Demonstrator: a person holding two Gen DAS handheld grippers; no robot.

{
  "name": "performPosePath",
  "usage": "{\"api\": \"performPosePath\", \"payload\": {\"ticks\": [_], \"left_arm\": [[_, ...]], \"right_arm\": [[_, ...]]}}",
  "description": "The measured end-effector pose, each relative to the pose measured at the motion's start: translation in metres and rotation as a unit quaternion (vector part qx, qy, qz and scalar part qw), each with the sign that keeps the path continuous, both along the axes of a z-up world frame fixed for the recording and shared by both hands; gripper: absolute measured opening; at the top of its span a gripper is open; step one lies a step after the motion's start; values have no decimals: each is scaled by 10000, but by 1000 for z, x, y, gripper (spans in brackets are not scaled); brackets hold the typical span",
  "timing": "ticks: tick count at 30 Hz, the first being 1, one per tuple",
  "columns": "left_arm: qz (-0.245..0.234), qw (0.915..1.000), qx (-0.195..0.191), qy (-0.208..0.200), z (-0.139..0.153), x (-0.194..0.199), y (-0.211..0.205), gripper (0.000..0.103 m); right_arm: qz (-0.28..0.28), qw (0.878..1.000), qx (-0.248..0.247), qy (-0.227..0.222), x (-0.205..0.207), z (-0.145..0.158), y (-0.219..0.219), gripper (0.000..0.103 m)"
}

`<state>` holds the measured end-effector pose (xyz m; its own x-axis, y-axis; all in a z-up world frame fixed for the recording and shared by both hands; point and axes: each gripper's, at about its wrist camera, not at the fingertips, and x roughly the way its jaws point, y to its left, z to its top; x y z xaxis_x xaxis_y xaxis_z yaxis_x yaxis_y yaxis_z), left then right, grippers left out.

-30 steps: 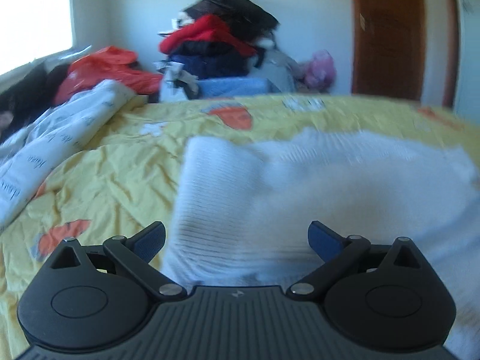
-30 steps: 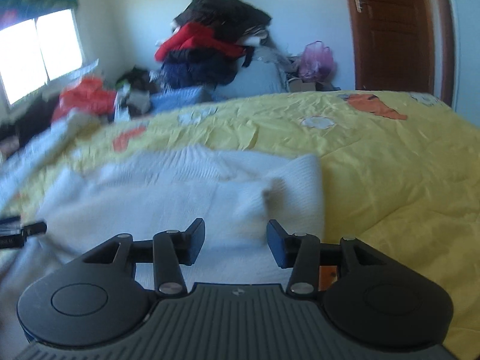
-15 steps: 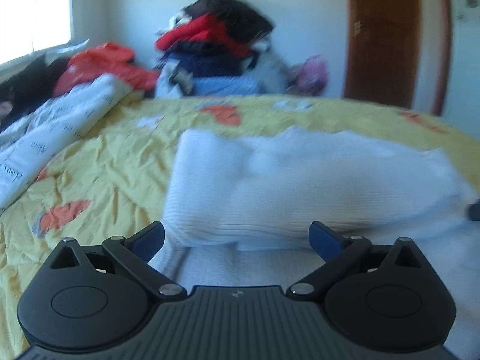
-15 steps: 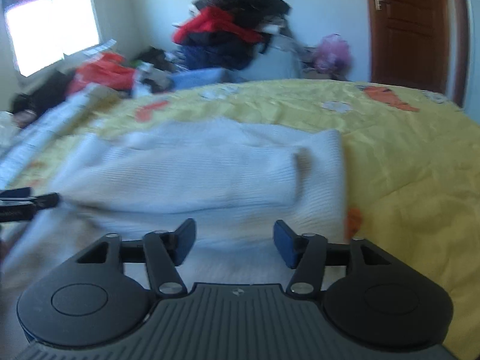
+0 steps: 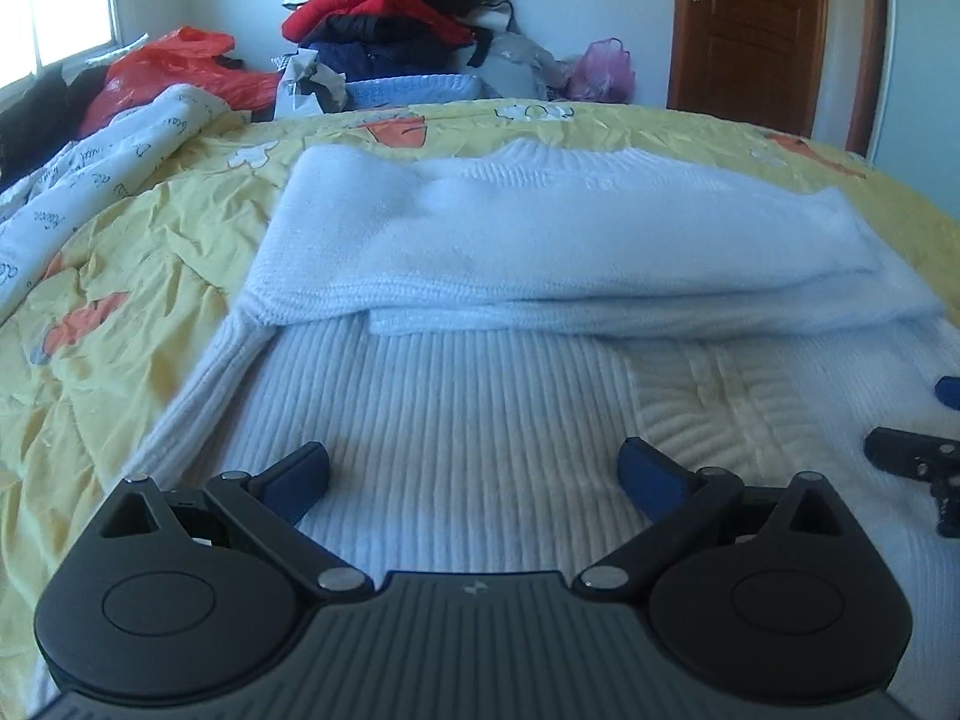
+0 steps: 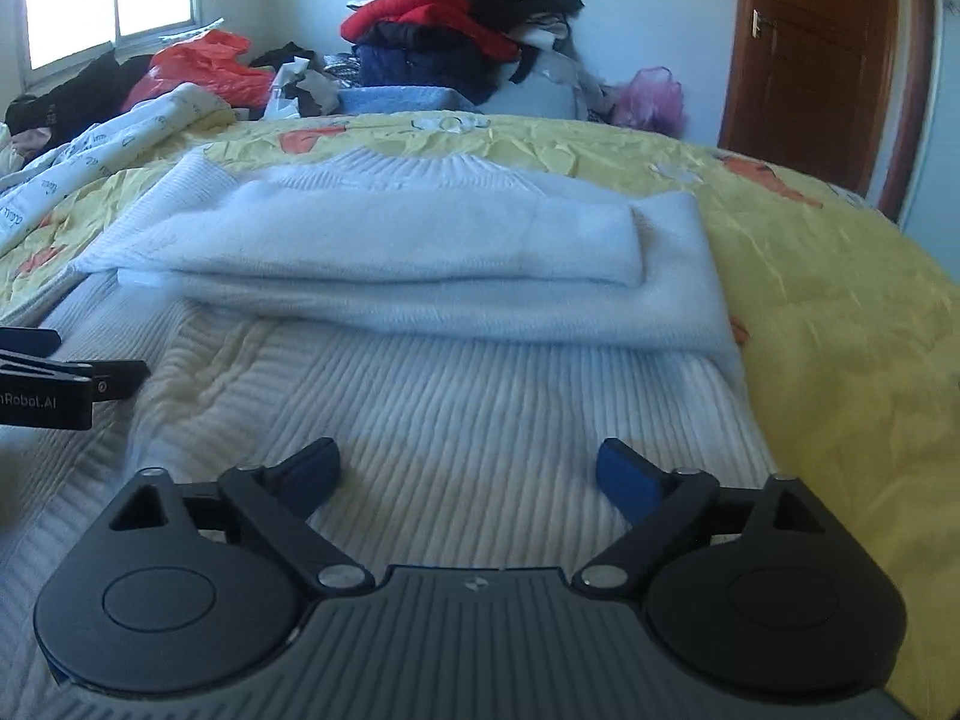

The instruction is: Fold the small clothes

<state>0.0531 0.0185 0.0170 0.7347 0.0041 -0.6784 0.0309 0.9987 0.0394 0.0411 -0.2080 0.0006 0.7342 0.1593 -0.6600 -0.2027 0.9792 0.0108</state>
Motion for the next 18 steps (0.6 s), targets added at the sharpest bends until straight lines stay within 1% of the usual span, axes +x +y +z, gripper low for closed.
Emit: {"api": "performPosePath", "payload": {"ticks": [5, 18], "left_arm": [[13, 10000, 14, -31, 0, -13, 1, 103], [64, 10000, 26, -62, 1, -58, 6, 103]], "right_arm": [[8, 10000, -83, 6, -17, -1, -2, 101], [-134, 9999, -58, 49, -48, -1, -4, 103]]}}
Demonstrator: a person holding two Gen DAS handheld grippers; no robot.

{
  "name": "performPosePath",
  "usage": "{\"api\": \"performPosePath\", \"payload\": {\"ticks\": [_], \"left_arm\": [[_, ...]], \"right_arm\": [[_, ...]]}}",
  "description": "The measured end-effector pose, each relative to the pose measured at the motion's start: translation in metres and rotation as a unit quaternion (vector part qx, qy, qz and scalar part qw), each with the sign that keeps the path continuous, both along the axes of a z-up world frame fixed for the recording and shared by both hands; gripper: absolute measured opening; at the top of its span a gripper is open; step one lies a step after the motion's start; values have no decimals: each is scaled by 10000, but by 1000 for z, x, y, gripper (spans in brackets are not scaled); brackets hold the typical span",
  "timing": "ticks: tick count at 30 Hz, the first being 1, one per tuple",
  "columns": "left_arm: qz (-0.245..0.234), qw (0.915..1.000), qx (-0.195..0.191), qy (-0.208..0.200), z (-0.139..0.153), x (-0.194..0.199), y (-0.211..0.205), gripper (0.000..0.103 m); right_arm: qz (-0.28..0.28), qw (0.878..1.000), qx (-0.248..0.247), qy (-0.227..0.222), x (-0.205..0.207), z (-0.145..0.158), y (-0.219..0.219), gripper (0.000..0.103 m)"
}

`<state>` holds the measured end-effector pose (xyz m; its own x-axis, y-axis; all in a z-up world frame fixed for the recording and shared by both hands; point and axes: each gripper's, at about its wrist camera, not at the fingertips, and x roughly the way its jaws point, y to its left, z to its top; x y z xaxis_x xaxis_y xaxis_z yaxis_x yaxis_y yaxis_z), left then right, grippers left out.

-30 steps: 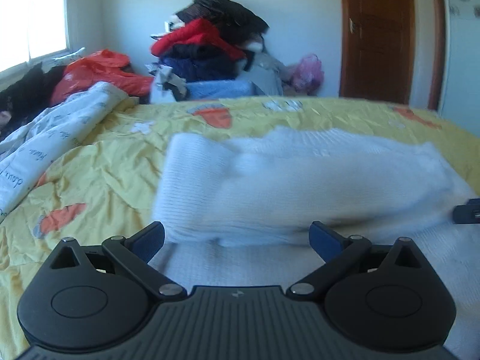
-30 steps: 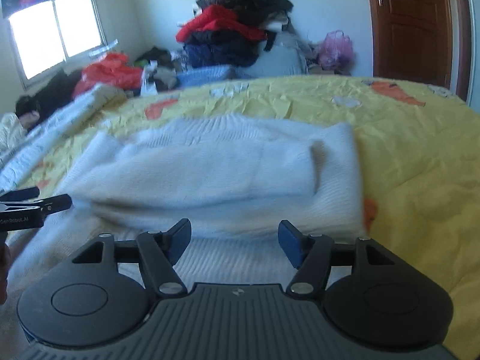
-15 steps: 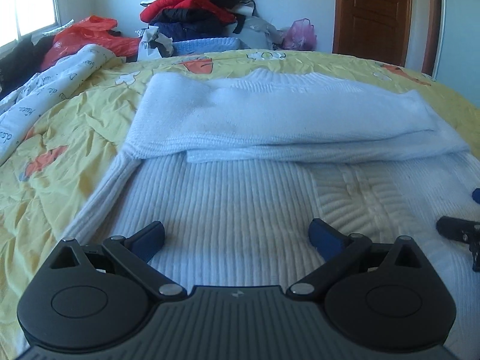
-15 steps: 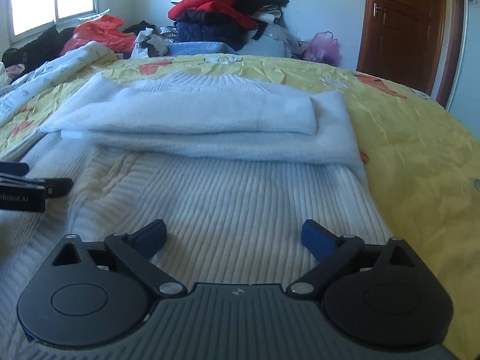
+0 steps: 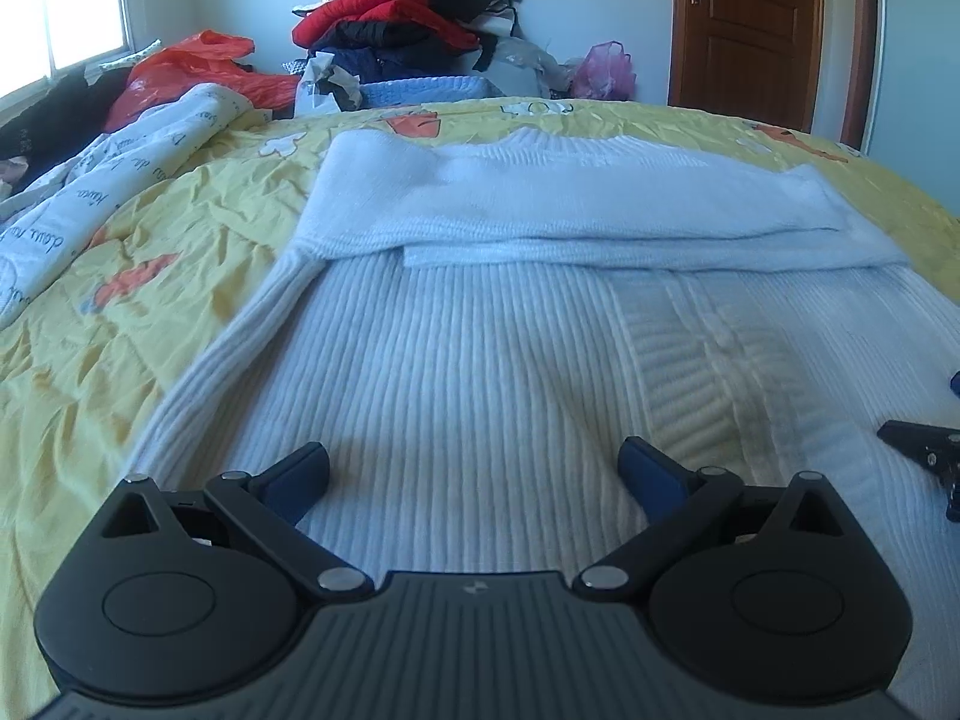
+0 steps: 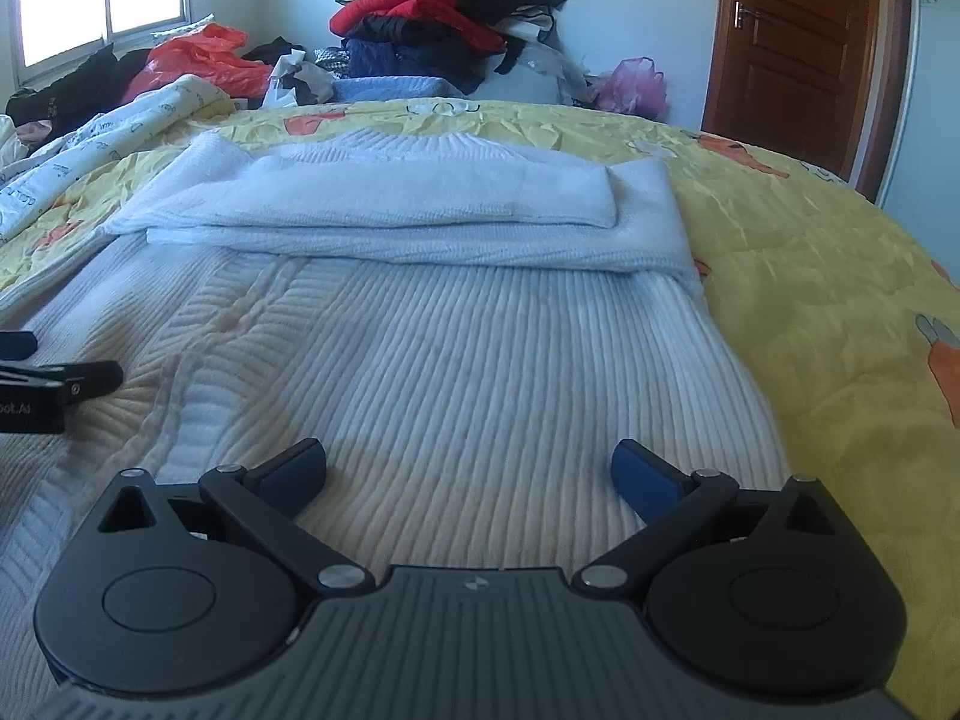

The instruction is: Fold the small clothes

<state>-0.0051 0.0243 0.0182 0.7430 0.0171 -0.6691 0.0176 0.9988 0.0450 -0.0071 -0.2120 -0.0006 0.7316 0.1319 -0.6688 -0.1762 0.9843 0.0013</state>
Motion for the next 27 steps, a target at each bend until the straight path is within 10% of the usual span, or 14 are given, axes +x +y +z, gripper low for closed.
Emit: {"api": "performPosePath", "payload": {"ticks": [27], "left_arm": [[71, 9998, -142, -148, -2, -37, 8, 103]], "right_arm": [[-36, 10000, 17, -72, -34, -1, -4, 103]]}}
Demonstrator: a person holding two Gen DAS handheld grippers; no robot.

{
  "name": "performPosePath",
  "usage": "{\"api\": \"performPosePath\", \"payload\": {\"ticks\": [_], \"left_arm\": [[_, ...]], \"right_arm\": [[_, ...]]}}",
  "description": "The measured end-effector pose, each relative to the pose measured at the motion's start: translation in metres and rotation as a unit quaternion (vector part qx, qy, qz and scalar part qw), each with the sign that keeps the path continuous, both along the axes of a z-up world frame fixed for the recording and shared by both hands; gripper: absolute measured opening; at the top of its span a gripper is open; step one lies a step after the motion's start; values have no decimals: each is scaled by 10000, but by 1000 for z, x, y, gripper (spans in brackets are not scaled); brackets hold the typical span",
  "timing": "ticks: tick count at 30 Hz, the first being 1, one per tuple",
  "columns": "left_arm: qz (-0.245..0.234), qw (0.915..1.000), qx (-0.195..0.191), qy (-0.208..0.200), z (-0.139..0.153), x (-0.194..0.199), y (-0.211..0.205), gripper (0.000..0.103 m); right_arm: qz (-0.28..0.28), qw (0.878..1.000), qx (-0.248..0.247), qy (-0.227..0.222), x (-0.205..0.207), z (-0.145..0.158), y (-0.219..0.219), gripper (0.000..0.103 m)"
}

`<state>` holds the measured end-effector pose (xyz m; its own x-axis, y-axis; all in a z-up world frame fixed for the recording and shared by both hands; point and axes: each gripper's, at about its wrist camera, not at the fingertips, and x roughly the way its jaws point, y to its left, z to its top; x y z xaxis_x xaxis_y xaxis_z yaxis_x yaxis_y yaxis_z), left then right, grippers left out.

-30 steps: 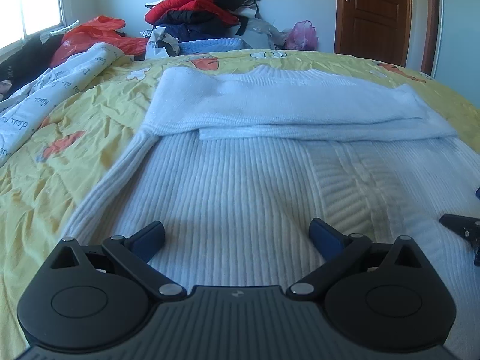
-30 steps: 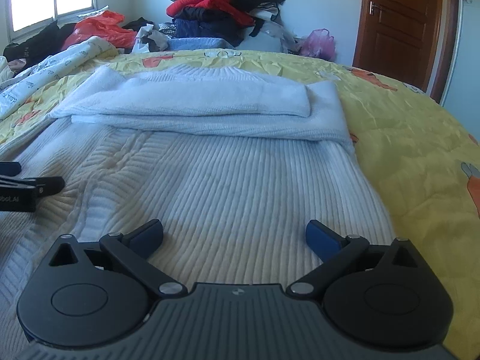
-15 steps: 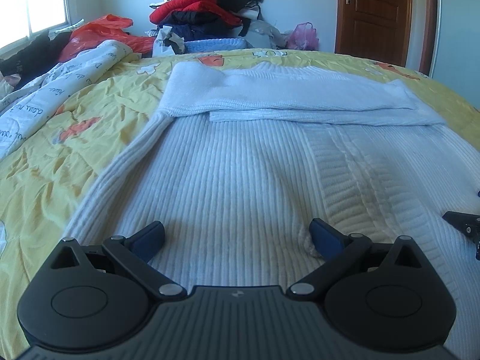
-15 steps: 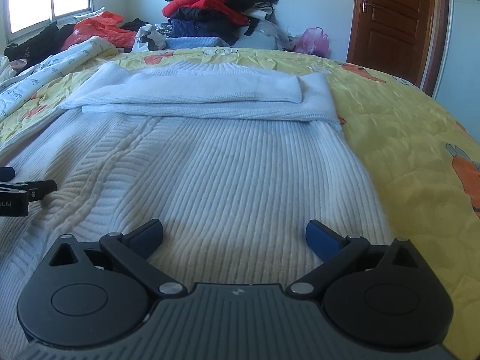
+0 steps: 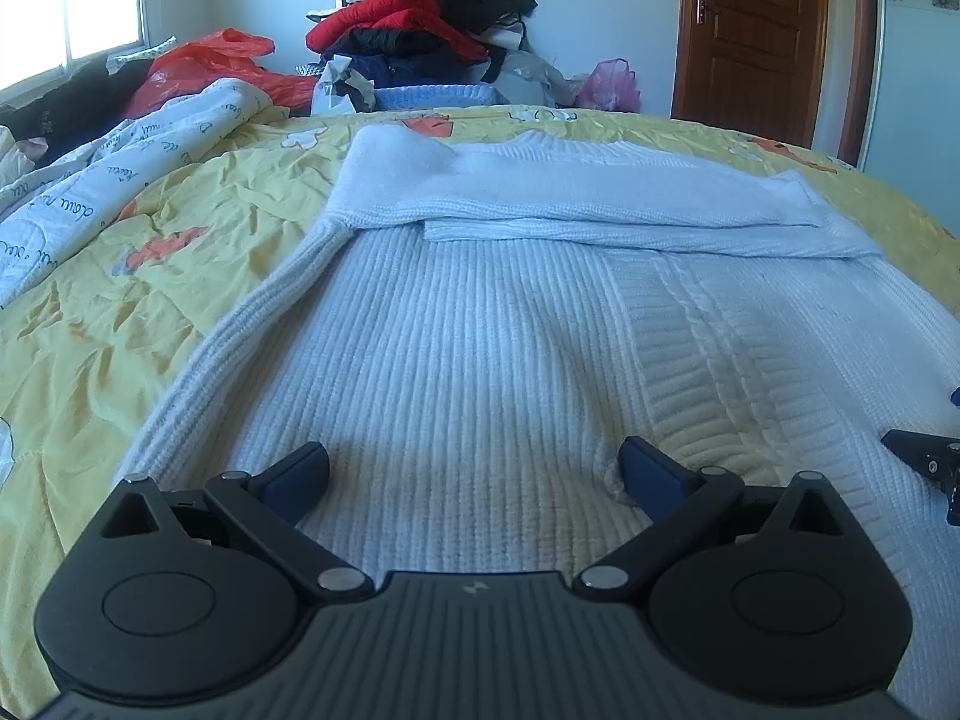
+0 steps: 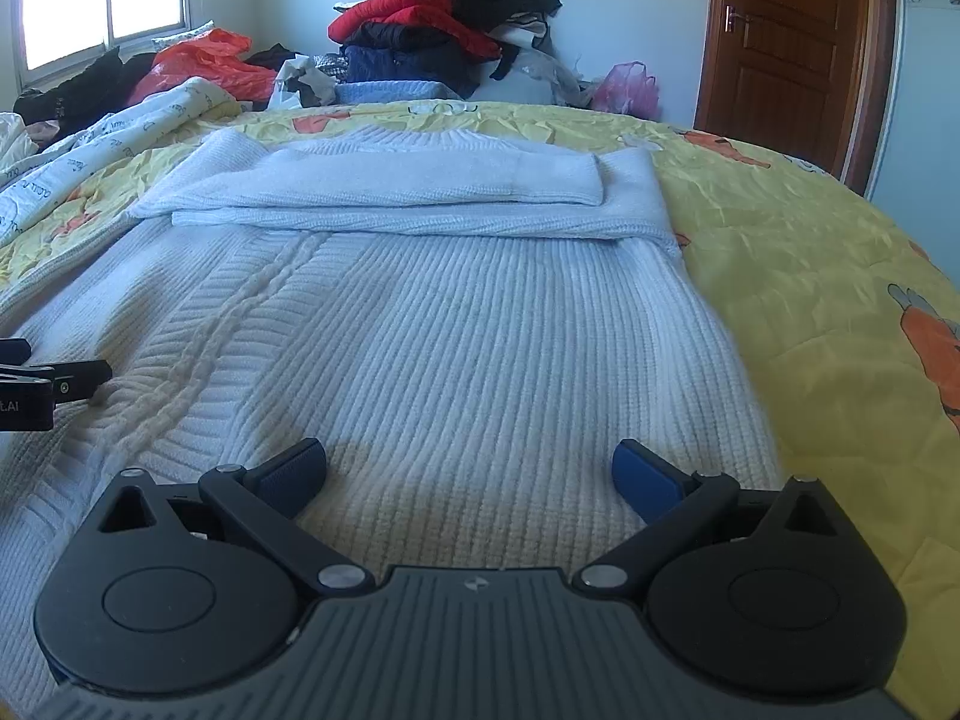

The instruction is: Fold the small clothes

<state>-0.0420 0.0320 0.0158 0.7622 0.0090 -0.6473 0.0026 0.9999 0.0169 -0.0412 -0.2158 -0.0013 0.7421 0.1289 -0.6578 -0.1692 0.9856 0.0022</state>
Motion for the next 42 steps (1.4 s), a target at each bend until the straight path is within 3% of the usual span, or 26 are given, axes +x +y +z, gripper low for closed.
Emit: {"api": "performPosePath", "payload": {"ticks": [42], "left_arm": [[4, 10000, 1, -4, 0, -1, 1, 103]], "right_arm": [[-21, 10000, 6, -29, -5, 0, 0, 103]]}}
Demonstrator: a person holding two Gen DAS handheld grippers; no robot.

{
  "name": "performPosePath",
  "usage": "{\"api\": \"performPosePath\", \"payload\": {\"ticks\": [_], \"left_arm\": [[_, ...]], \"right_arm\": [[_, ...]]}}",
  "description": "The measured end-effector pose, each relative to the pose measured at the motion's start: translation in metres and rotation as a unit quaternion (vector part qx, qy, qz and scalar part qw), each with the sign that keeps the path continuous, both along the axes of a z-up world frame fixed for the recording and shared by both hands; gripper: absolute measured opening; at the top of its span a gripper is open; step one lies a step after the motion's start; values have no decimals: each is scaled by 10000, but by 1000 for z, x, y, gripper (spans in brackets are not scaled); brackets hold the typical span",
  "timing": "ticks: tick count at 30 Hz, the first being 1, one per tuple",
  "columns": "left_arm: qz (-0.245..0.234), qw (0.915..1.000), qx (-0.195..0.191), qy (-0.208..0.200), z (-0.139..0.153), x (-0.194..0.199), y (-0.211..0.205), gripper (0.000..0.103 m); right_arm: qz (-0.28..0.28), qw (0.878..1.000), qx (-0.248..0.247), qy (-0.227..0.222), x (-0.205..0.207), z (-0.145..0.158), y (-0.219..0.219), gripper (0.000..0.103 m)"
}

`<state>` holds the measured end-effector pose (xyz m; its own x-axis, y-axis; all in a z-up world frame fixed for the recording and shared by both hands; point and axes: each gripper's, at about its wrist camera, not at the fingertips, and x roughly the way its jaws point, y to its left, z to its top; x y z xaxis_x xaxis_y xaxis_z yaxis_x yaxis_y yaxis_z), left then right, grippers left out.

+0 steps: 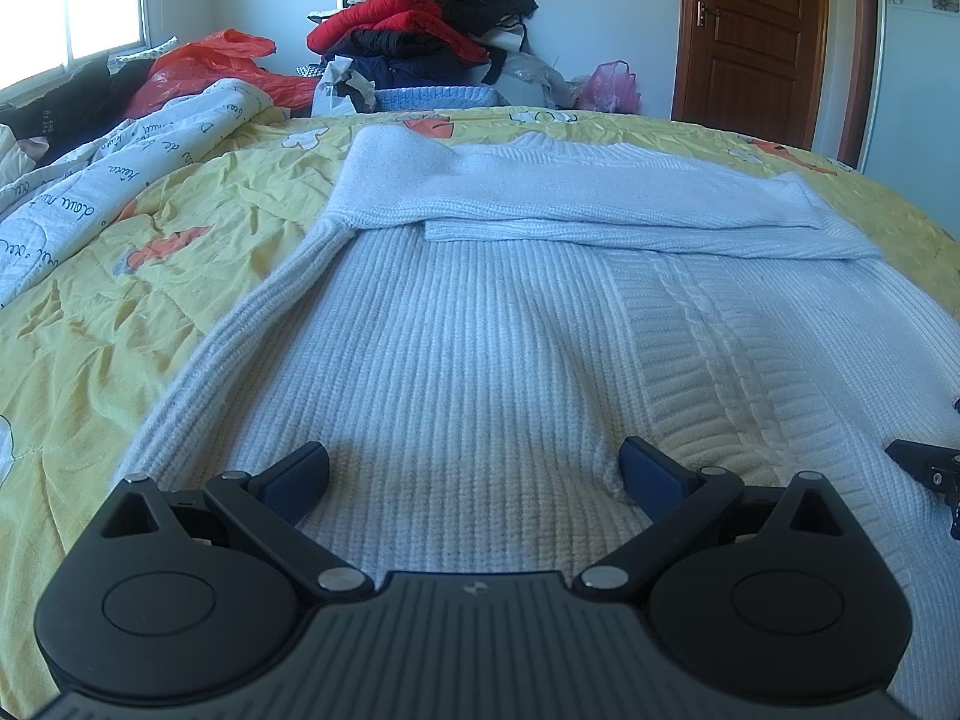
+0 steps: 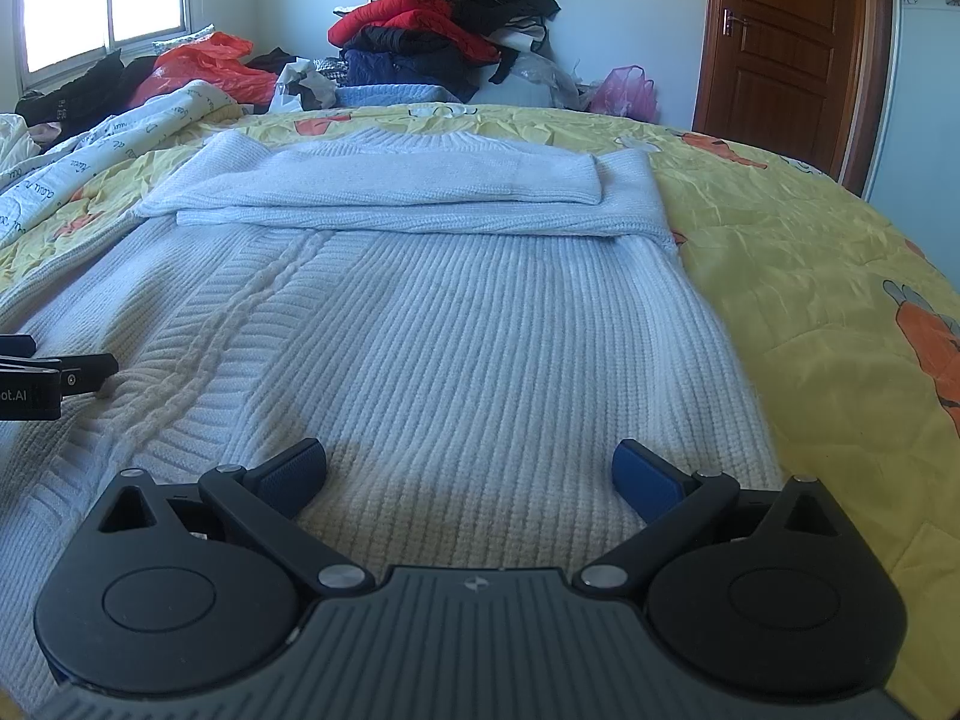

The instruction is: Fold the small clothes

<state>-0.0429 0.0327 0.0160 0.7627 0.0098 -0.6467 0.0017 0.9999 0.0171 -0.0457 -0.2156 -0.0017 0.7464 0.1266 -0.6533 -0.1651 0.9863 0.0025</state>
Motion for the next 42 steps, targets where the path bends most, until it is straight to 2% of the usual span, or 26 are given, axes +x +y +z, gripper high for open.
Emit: {"api": "performPosePath", "payload": {"ticks": [20, 32, 35, 42], "left_arm": [[0, 10000, 3, 0, 0, 0, 0, 103], [-16, 10000, -37, -15, 1, -10, 0, 103], [-86, 9999, 108, 7, 0, -15, -3, 103], [-81, 9999, 91, 19, 0, -18, -2, 103]], "right_arm": [[-7, 10000, 0, 2, 0, 0, 0, 103], [17, 10000, -64, -69, -13, 1, 3, 103], [20, 9999, -76, -71, -14, 1, 4, 103], [16, 9999, -73, -70, -14, 1, 5, 103]]}}
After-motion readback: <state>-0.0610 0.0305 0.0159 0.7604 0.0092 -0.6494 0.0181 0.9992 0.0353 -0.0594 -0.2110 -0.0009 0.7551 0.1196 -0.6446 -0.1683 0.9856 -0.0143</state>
